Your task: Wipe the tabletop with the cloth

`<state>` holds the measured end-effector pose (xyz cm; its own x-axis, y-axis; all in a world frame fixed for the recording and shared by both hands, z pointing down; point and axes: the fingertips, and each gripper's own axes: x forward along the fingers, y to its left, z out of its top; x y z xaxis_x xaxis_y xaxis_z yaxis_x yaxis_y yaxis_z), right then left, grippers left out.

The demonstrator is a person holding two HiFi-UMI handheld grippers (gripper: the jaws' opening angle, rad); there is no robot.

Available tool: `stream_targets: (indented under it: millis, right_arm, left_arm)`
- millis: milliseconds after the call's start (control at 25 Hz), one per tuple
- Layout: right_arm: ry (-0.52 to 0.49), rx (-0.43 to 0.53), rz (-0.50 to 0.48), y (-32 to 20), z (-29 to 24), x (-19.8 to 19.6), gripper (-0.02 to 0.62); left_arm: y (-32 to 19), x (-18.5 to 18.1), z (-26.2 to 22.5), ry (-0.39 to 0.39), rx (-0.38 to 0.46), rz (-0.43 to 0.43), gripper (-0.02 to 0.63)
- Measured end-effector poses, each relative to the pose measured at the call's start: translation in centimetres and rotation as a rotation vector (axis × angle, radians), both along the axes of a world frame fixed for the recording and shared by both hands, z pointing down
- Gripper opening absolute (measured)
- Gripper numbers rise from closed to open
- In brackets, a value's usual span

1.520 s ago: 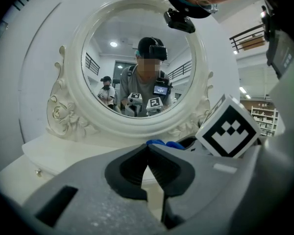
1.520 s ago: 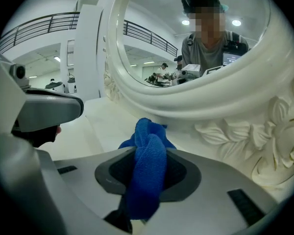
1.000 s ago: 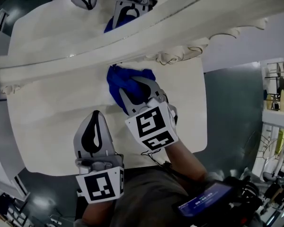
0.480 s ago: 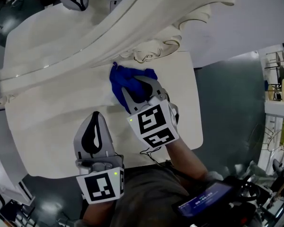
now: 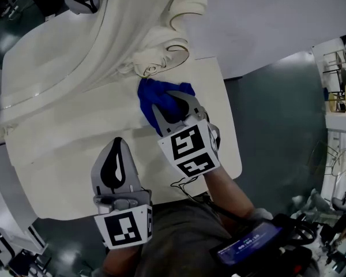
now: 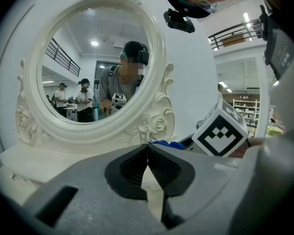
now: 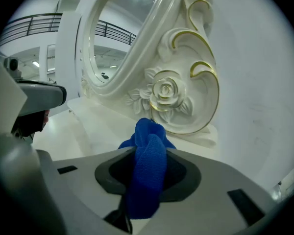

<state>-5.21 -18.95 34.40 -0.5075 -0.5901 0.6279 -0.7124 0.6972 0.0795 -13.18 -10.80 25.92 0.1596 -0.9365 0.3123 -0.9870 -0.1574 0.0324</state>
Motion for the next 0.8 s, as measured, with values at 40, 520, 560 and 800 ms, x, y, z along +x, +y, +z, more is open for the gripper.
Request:
stream_targets:
  millis: [40,520,560,800]
  right_arm:
    - [0.000,0.002,0.006,-0.1,0.0,0.6,0.115]
    - [-0.017,0.011,0.084,-0.6,-0.1,7.3,0.115]
    - [-0.019,0.012,0.091,-0.6,-0.1,7.9,0.115]
    - [-0.024,0.014,0.148,-0.7,0.1,12.1,0.115]
  left_arm:
    - [0.0,0.5,0.0,-0.002,0.000,0.005,0.015]
    - [-0.6,6.3,-0.7,-0.036,0.004,0.072,0.015]
    - [-0.7,6.9,-0.7,-0.038,0.004,0.080,0.015]
    - [-1.2,10.6,-0.4,-0.044,0.002,0.130,0.015]
